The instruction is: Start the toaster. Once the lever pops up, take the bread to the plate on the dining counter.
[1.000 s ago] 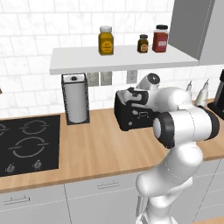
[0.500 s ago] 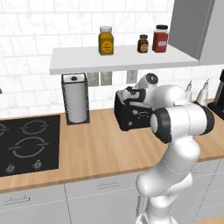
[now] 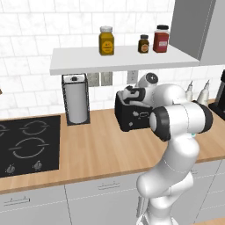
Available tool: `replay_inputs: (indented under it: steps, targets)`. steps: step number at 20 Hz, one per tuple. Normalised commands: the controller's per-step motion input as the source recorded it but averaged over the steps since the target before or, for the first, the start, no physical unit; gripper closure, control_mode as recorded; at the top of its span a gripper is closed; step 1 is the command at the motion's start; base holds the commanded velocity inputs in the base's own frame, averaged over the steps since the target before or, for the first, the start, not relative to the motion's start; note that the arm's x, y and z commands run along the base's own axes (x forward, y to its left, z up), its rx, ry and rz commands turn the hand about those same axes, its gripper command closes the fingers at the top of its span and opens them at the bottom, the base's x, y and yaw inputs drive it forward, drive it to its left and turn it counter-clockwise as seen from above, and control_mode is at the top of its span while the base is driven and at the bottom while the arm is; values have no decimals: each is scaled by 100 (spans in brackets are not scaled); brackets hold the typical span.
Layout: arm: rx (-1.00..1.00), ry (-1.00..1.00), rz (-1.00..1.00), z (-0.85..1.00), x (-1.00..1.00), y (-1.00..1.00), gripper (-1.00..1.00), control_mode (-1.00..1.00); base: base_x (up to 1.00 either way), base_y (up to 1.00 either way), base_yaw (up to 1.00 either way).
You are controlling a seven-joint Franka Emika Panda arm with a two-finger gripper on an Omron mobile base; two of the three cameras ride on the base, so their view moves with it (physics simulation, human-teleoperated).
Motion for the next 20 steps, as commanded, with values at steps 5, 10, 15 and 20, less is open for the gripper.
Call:
replay_inputs:
  steps: [5, 10, 15, 20]
  targets:
    - [-1, 0, 0, -8, 2, 0, -100, -100, 0, 0, 0]
    - [-1, 0, 0, -22, 0, 0, 100, -100, 0, 0, 0]
    - [-1, 0, 0, -28, 0, 0, 100, -100, 0, 0, 0]
    - [0, -1, 0, -14, 0, 0, 100, -100, 0, 0, 0]
